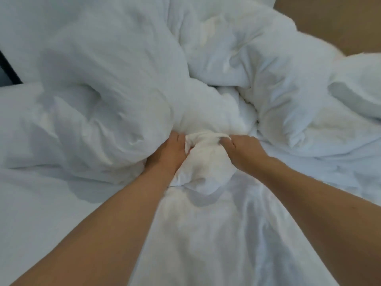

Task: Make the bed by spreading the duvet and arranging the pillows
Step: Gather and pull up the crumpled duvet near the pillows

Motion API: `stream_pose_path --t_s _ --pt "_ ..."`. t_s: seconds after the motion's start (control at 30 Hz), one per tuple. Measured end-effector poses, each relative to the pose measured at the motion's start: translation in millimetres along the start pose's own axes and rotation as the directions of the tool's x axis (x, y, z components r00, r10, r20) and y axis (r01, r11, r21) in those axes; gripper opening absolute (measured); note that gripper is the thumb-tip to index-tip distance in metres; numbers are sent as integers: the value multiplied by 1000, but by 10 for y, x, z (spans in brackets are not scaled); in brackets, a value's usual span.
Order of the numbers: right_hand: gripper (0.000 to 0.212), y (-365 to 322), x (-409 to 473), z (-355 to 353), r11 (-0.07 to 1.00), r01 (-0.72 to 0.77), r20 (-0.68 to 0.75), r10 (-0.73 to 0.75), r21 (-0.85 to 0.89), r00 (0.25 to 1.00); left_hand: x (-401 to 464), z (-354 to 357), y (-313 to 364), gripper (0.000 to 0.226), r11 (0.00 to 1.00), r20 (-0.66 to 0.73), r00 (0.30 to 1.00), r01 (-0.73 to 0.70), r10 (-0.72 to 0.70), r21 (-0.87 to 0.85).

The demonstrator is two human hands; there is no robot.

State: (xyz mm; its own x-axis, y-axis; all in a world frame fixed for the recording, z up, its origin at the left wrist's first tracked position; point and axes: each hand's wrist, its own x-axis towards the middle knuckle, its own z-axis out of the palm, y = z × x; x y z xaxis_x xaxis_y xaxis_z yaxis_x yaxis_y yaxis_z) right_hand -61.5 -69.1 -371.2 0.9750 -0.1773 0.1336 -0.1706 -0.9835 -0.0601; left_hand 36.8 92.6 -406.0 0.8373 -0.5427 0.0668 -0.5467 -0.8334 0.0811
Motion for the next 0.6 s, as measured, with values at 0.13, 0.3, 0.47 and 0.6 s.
stream_pose_path --t_s 0.13,0.3,0.47,0.6 --pt "40 -249 -494 -1280 982 -180 349 148 59 925 -552 -681 252 42 978 65 976 -205 206 -25" --pt "35 -737 -1151 -2879 846 -487 576 292 217 764 -1343 -2294 -135 56 835 74 973 -149 220 -530" --pt "25 -1405 -1003 -3629 915 -399 669 334 -61 664 -2125 -2674 -111 40 731 142 924 -181 356 -658" --pt "28 -1930 -703 -3063 965 -258 623 223 -34 750 -3134 -1998 400 61 768 491 724 -82 483 -635"
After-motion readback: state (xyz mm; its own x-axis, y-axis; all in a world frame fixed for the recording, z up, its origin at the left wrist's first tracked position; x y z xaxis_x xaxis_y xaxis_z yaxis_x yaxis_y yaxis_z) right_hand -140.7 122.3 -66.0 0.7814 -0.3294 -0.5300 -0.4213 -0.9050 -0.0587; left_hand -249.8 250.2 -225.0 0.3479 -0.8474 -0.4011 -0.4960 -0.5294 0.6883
